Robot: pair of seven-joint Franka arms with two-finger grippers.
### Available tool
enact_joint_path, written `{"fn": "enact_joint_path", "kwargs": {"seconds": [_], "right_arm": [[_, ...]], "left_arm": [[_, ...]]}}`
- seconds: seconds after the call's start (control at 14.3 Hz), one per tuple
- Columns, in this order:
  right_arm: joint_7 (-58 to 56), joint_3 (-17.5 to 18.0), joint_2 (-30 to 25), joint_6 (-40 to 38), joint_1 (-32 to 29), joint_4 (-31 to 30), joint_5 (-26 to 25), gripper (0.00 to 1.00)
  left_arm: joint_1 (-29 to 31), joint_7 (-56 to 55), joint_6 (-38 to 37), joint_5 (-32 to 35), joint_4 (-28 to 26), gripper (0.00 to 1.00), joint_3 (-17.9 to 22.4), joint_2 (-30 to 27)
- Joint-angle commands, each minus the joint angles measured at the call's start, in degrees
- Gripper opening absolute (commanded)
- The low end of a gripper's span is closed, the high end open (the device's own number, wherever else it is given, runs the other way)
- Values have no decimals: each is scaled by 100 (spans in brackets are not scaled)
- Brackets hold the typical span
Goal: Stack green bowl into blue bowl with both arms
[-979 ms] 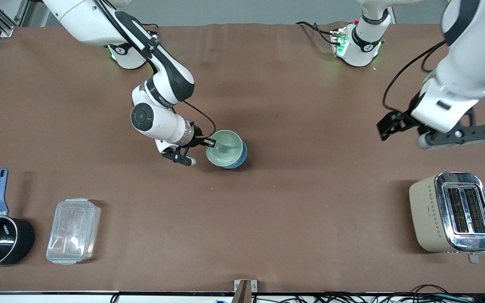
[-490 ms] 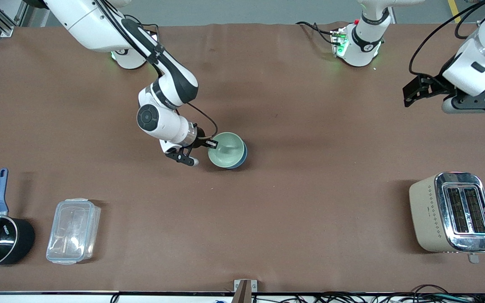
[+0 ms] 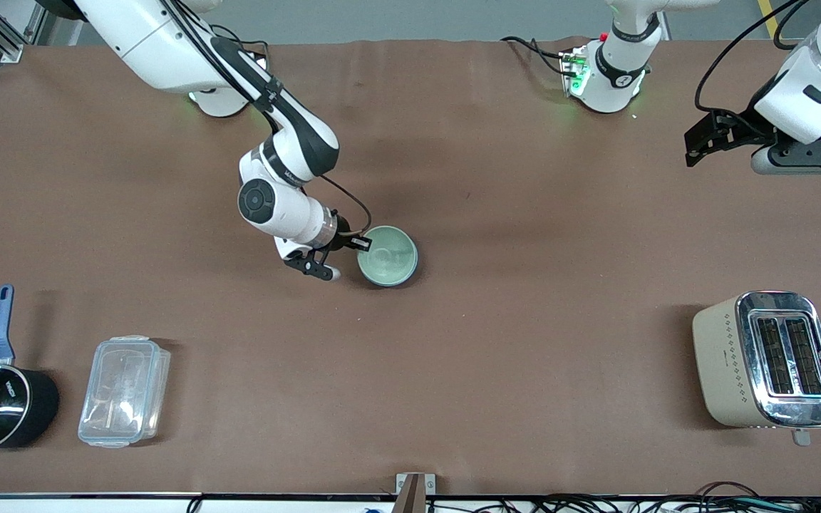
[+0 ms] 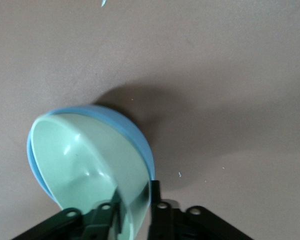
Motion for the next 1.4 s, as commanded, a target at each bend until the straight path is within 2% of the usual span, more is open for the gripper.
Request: {"fn": "enact_joint_path", "kwargs": {"seconds": [0.0,0.07,0.21,0.42,0.56,0.63,0.77,0.84,0.91,1.33], "right_arm": [[242,29,-89,-21,-66,4,-119,100],[189,11,-203,-56,-101,13,-119,100],[-90,-146,-597,-615,-198,65,-136,100],[-1520,-1102,-1256,-2004,-216,259,-136,100],[-2391,-1734,-1617,-2541,-216,224,-136,100],[-2700,-1999,-1749,-2692,-216,207,-241,100],[-3201,-2378,-1952,-2868,-216,189,-941,100],[-3352,-2510,-2075,-2878,-225,145,-1241,100],[-3484,-2590,-2180,-2878,-277,84,-1322,100],[-4266,-2626,-2848,-2947,-865,-93,-1323,100]], "left_arm": [[-8,113,8,-98,-45,100,32,-70],[-17,113,8,-98,-18,100,32,-61],[-8,270,17,-98,-1,100,41,-43],[9,306,26,-98,17,100,76,-8],[35,297,17,-106,17,100,85,1],[36,306,17,-98,17,100,85,44],[71,306,17,-80,17,100,94,71],[79,306,8,-80,17,100,94,62],[80,306,-1,-54,17,100,94,62],[88,315,-36,-18,61,100,94,53]]}}
